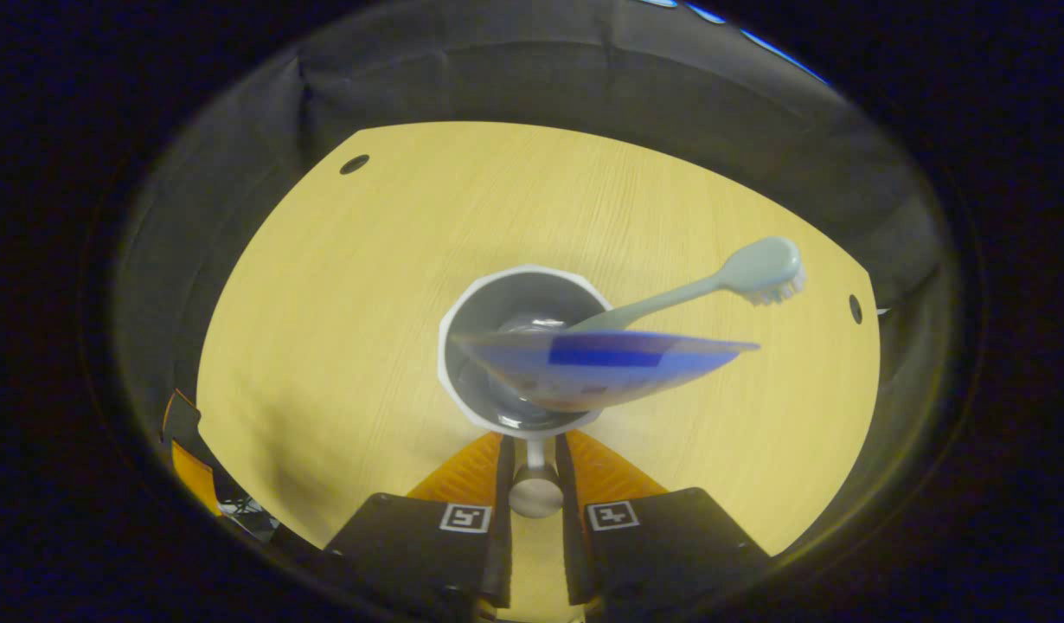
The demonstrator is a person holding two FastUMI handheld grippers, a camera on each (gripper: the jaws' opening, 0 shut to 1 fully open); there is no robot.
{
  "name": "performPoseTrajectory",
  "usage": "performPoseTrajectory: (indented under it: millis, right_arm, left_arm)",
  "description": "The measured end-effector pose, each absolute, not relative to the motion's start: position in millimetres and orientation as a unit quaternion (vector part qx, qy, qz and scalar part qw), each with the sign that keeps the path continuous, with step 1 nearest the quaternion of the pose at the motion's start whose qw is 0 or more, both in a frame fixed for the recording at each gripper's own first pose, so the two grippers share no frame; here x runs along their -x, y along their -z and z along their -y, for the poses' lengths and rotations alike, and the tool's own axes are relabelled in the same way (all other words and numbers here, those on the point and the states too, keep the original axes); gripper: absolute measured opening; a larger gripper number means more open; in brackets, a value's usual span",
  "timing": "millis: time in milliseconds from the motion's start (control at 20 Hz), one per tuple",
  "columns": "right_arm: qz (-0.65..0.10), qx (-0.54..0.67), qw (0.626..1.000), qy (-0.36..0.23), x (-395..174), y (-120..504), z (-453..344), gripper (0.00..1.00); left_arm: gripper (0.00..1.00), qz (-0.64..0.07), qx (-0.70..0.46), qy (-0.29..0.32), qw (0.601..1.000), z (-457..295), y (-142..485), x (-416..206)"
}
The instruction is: Put the toothbrush and toothpaste on the desktop into the cup, then pick up the cup and place it on the coaster on the desktop.
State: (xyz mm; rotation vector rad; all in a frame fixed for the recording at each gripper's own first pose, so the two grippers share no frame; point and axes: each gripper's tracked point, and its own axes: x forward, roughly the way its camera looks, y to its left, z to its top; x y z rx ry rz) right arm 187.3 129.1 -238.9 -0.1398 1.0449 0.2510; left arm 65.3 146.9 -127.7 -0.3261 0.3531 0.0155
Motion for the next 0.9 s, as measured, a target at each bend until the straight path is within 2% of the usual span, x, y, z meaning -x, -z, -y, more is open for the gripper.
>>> performPoseTrajectory:
  millis: [50, 100, 200, 250, 300, 400, 450, 500, 700, 800, 900]
  right_arm:
    - [-0.498, 0.068, 0.857, -0.118, -188, 237, -131, 0.3]
    - [-0.496, 0.066, 0.857, -0.119, -188, 236, -128, 0.3]
    - [-0.49, 0.06, 0.862, -0.116, -188, 230, -124, 0.37]
    - [-0.487, 0.057, 0.864, -0.115, -187, 227, -123, 0.46]
    - [-0.483, 0.054, 0.866, -0.115, -186, 223, -121, 0.49]
    - [-0.472, 0.052, 0.872, -0.117, -183, 214, -116, 0.65]
    - [-0.463, 0.052, 0.877, -0.119, -181, 207, -114, 0.75]
    - [-0.453, 0.05, 0.882, -0.12, -179, 202, -112, 0.78]
    - [-0.4, 0.021, 0.907, -0.127, -161, 170, -103, 0.81]
    - [-0.368, 0.014, 0.922, -0.123, -149, 156, -90, 0.93]
    - [-0.335, 0.004, 0.935, -0.119, -134, 142, -75, 0.93]
  left_arm:
    - [0.95, -0.173, 0.162, -0.008, 0.971, -148, 127, -65]
    - [0.95, -0.172, 0.162, -0.007, 0.972, -147, 125, -65]
    - [0.95, -0.169, 0.162, -0.006, 0.972, -145, 123, -65]
    - [0.95, -0.169, 0.162, -0.005, 0.972, -143, 124, -66]
    - [0.95, -0.168, 0.161, -0.004, 0.973, -141, 124, -66]
    - [0.95, -0.168, 0.157, -0.003, 0.973, -135, 124, -68]
    - [0.94, -0.167, 0.155, -0.001, 0.974, -132, 124, -69]
    - [0.94, -0.165, 0.153, 0.0, 0.974, -128, 122, -69]
    - [0.95, -0.158, 0.132, 0.008, 0.979, -107, 113, -74]
    - [0.95, -0.152, 0.117, 0.013, 0.981, -95, 107, -75]
    - [0.95, -0.142, 0.103, 0.021, 0.984, -76, 96, -76]
